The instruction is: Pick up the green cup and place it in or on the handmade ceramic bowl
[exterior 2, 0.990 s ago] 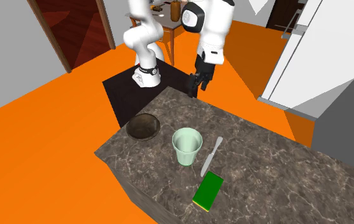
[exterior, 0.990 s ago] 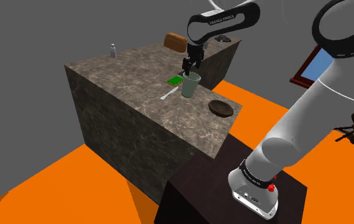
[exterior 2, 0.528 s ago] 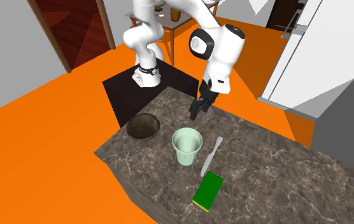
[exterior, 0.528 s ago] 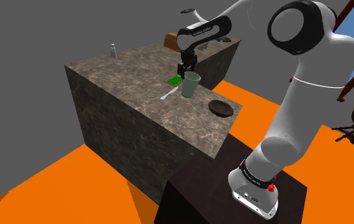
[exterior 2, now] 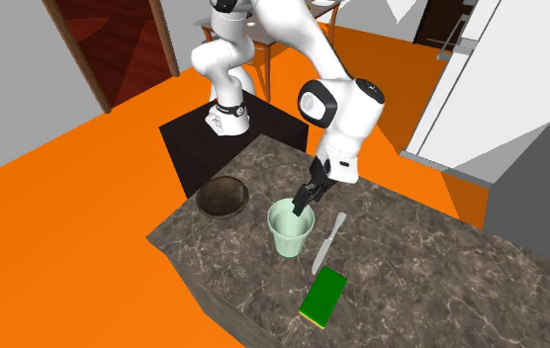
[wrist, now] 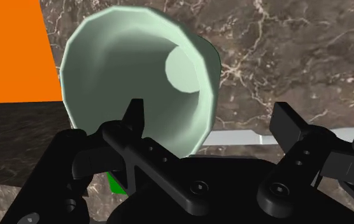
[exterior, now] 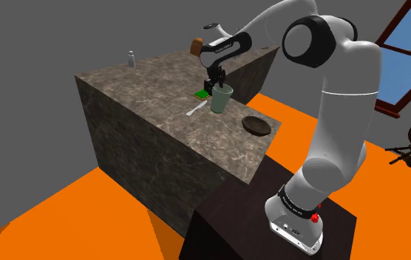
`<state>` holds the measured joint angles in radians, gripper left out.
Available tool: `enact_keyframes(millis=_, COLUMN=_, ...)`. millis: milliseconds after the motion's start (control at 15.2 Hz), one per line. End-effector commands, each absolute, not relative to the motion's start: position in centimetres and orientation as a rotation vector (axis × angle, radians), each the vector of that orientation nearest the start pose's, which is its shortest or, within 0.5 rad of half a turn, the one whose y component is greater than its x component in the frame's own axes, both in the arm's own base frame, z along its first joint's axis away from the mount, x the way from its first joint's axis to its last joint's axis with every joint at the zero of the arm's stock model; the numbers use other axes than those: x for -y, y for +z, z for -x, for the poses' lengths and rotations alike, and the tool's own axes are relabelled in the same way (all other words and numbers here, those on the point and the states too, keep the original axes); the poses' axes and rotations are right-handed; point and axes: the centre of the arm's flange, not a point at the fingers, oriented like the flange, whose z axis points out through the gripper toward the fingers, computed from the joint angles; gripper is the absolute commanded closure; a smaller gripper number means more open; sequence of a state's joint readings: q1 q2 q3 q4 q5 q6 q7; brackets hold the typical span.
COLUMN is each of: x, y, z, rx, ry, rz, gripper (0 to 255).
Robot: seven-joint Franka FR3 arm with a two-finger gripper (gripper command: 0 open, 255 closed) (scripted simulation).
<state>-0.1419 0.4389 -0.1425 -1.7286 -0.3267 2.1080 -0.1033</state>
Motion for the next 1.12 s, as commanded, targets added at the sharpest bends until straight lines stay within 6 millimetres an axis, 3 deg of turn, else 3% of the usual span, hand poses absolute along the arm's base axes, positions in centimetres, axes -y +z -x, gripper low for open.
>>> enact_keyframes(millis=0, x=19.4, y=31.9, z=-62.8, rx=0.013, ry=0.212, rz=3.454, gripper=0)
enact_keyframes(millis=198, x=19.8, y=30.6, z=-62.7, rx=0.013, ry=0.212, rz=3.454, gripper=0)
enact_keyframes(millis=660, x=19.8, y=30.6, z=-62.7, rx=0.013, ry=0.212, rz=3.454, gripper=0)
enact_keyframes(millis=726, x=19.8, y=30.6, z=-62.7, rx=0.013, ry=0.212, rz=3.454, gripper=255)
enact_keyframes(millis=1056, x=19.8, y=30.6, z=-62.7, rx=0.013, ry=0.212, rz=3.454, gripper=255)
